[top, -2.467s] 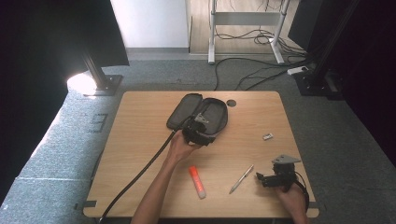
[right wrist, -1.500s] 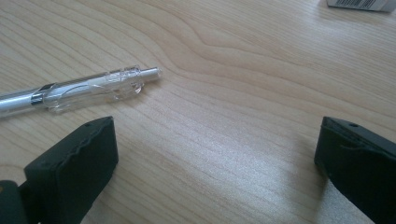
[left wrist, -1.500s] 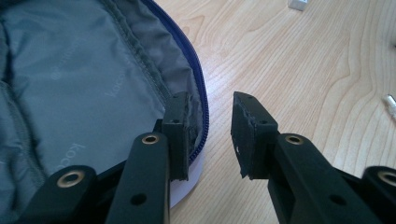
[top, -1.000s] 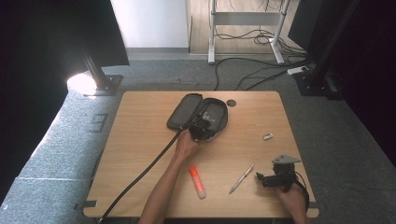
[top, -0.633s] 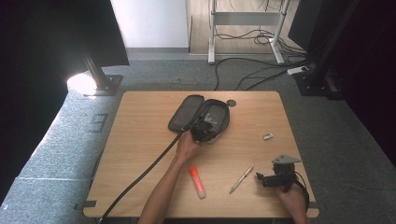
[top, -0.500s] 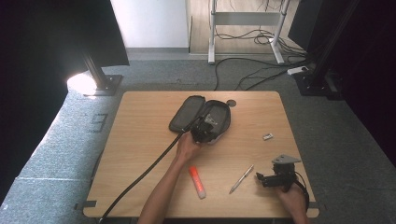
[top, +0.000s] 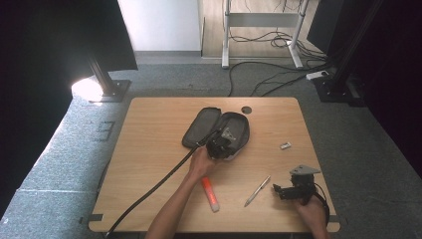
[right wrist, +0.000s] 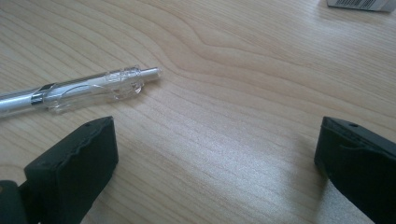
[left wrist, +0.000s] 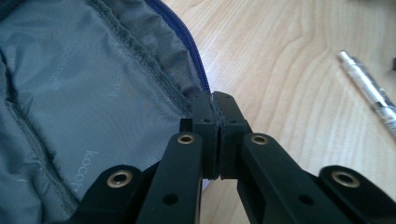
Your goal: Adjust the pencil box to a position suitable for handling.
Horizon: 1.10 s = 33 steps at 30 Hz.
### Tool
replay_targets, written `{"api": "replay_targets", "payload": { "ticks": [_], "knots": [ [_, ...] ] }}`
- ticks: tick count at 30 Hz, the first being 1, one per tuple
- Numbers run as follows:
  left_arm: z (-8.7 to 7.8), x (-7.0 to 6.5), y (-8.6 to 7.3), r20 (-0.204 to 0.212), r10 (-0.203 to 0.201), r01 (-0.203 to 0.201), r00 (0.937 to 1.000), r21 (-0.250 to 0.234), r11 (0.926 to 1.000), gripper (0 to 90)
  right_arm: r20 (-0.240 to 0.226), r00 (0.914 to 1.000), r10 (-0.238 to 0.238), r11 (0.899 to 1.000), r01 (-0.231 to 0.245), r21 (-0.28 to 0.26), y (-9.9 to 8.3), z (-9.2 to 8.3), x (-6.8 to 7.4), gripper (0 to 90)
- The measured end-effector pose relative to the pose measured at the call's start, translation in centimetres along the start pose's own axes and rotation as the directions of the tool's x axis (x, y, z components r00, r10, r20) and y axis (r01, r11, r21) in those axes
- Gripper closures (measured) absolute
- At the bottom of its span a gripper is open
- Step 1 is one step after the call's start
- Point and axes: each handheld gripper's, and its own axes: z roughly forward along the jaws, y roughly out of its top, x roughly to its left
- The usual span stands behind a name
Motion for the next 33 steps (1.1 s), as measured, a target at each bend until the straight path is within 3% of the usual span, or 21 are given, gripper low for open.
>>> {"api": "replay_targets", "payload": {
  "ticks": [33],
  "knots": [
    [-1.6,-4.9,-2.0,0.099,0.013,-0.009,0.995,-0.041,0.9991,87.9,0.0,1.0,0.002,1.0,-0.002,0.0,0.0,0.0,0.0,0.0]
  ]
}}
